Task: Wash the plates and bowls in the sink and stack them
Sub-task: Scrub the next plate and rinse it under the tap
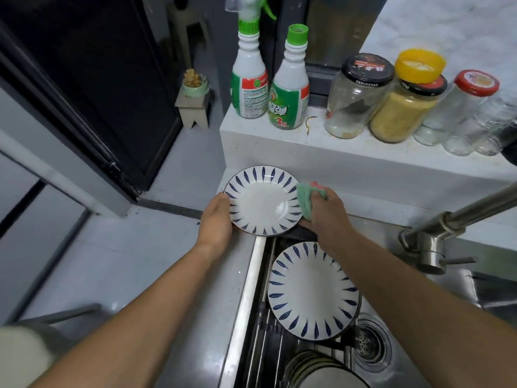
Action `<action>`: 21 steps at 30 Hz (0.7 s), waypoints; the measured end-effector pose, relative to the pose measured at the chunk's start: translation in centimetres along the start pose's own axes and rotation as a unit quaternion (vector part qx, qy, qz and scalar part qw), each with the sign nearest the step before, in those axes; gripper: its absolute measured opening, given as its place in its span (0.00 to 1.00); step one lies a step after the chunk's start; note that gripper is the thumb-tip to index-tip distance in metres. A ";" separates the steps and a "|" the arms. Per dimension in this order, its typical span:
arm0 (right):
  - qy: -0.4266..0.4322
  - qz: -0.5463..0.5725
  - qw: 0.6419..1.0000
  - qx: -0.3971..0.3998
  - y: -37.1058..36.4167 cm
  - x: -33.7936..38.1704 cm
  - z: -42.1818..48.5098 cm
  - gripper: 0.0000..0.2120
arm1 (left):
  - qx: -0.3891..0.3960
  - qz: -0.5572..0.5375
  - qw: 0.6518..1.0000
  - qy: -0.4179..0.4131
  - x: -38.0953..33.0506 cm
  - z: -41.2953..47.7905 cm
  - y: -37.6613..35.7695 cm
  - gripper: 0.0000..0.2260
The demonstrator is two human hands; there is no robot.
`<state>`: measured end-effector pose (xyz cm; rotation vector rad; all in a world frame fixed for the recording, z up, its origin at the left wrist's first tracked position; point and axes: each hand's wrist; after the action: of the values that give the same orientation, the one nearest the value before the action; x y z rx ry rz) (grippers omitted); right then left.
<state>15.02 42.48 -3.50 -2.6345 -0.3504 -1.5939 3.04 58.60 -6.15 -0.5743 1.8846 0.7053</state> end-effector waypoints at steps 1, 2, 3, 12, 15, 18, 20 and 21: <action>-0.007 0.008 1.000 0.004 -0.7 -0.2 0.2 0.12 | -0.012 0.006 1.000 0.000 0.1 0.3 0.5 0.14; -0.017 0.020 1.000 0.009 -1.3 -0.3 0.3 0.12 | -0.021 0.012 1.000 0.000 0.1 0.5 0.8 0.14; -0.026 0.029 0.999 0.012 -1.8 -0.5 0.5 0.11 | -0.027 0.017 0.999 0.000 0.2 0.7 1.1 0.15; -0.031 0.034 0.999 0.022 -2.6 -0.1 0.9 0.13 | -0.037 0.058 0.997 0.023 0.5 1.5 1.5 0.13; -0.016 -0.021 0.999 0.025 -2.2 0.2 1.1 0.16 | -0.028 0.113 0.993 0.021 0.7 1.7 1.7 0.11; 0.018 -0.072 0.997 0.017 -0.9 1.1 0.6 0.15 | -0.015 0.165 0.986 0.020 0.4 1.6 1.9 0.11; 0.045 -0.075 0.996 0.007 0.8 1.7 0.0 0.13 | -0.034 0.205 0.978 0.030 -0.5 0.7 1.7 0.18; 0.058 -0.080 0.995 0.003 2.1 1.7 -0.3 0.13 | -0.063 0.218 0.974 0.022 -1.2 -0.3 1.2 0.21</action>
<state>15.99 40.65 -1.71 -2.5522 -0.5701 -1.7795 2.51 59.38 -4.71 -0.2525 2.0407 1.1095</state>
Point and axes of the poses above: each hand's wrist, its own z-axis towards the middle knuckle, its own y-axis out of the back of the hand, x = y × z, and after that the axes turned 6 degrees about z, right-handed
